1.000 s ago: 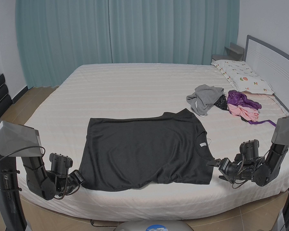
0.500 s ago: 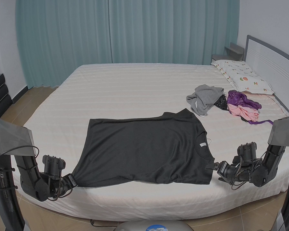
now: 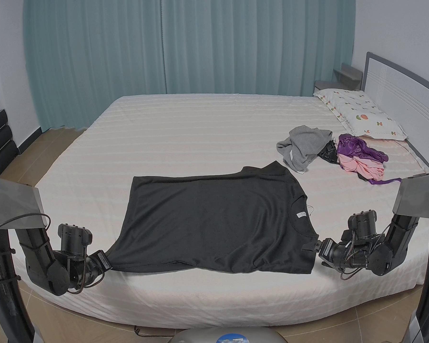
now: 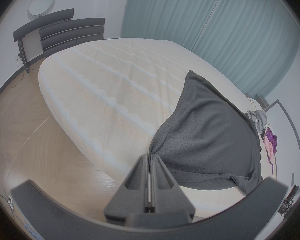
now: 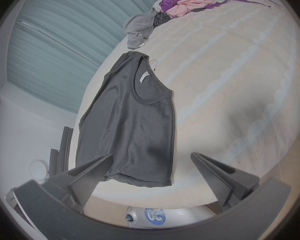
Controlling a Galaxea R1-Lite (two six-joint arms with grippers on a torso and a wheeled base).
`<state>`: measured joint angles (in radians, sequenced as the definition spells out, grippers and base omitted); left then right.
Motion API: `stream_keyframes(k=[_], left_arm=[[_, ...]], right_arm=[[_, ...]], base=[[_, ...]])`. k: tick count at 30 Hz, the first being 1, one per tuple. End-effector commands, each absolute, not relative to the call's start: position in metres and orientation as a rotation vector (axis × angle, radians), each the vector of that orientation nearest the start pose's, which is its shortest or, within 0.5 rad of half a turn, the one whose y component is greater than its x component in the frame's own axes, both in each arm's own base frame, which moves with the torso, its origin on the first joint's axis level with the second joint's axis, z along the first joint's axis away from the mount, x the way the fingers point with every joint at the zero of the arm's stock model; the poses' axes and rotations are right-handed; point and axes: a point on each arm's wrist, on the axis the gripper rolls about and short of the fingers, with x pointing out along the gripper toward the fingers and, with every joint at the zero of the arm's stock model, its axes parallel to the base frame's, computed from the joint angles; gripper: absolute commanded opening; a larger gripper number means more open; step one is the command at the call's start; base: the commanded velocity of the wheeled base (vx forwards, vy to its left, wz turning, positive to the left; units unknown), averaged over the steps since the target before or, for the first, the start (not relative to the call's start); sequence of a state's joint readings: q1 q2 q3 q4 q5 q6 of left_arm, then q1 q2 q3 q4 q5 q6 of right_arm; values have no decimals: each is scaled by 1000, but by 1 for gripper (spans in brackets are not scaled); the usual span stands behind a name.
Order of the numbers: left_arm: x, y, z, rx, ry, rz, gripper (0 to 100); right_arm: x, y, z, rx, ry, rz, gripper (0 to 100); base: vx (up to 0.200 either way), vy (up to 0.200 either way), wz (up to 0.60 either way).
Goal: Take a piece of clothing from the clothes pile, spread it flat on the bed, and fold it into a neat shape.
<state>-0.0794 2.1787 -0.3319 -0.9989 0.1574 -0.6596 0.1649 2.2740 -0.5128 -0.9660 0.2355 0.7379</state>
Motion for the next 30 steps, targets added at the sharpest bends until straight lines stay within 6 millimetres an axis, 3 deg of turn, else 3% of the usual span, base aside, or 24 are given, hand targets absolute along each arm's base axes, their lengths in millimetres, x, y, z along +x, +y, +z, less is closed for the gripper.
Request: stream_keyframes(k=[1, 15, 16, 23, 30], left_arm=[[264, -17, -18, -525, 778, 345, 0], [265, -17, -19, -528, 778, 341, 0], [265, -17, -19, -528, 778, 341, 0], [265, -16, -19, -531, 776, 345, 0], [270, -14, -17, -552, 758, 347, 0]], right_arm=[[304, 56, -33, 711, 908, 70, 100], [314, 64, -35, 617, 942, 101, 100], [314, 64, -35, 617, 944, 102, 0], [316, 70, -36, 605, 951, 110, 0], [323, 68, -23, 617, 883, 93, 0]], base=[[0, 0, 0], [0, 0, 0], [0, 0, 0], [0, 0, 0], [0, 0, 0]])
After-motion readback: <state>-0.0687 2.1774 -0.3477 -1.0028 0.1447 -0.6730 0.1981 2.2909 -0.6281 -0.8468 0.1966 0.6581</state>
